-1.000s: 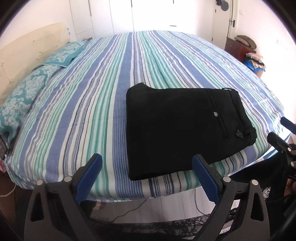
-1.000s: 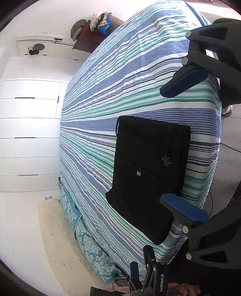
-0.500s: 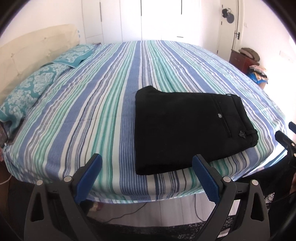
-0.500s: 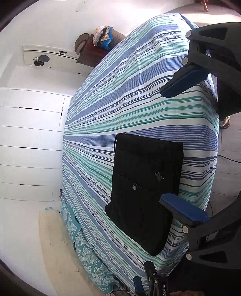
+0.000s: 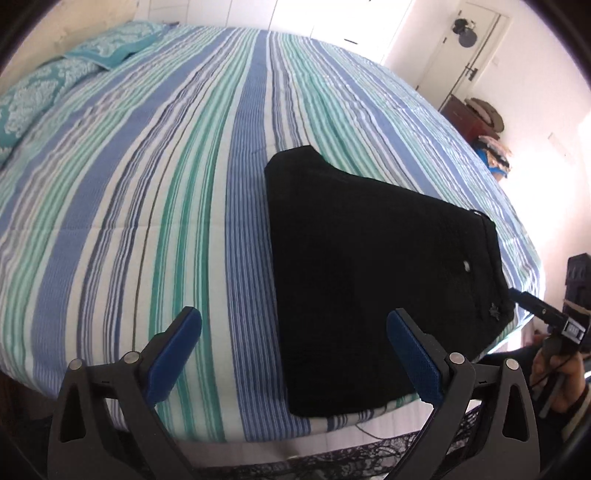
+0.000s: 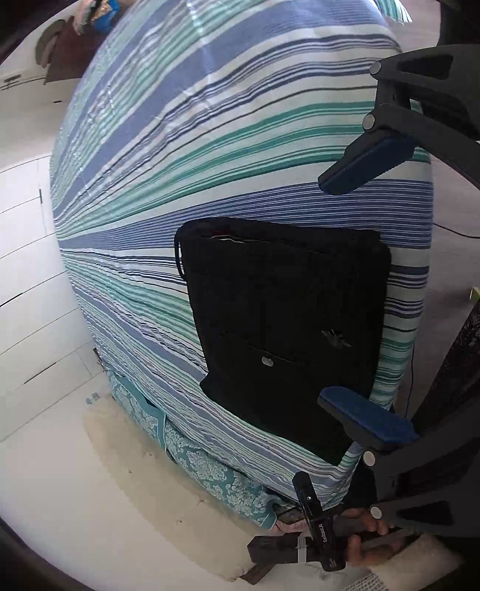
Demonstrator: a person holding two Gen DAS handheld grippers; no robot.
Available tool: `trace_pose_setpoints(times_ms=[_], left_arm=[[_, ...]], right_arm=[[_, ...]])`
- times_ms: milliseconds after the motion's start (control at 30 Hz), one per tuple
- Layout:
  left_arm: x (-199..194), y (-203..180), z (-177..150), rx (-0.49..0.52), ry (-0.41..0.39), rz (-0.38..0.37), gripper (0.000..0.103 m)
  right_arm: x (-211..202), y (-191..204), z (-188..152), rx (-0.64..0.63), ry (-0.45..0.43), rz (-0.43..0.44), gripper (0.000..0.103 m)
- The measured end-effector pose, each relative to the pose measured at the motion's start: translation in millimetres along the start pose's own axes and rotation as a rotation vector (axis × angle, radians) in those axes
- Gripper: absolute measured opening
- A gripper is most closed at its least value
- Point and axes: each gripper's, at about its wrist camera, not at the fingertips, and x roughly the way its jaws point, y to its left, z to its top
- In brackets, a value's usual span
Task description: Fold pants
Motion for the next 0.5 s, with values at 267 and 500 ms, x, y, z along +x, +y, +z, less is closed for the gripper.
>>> trace_pose_setpoints(times_ms=[267, 500], left_arm=[[73.9, 7.2, 17.2, -0.037, 0.163, -0.190, 0.101], [48.6, -20.2, 29.0, 0.046, 0.102, -0.203, 0.027]], right_arm=[[58.7, -39.3, 20.6, 0.151, 0.186, 0.360, 0.098], [49.2, -21.3, 20.9, 0.077, 0.173, 0.318, 0.038]])
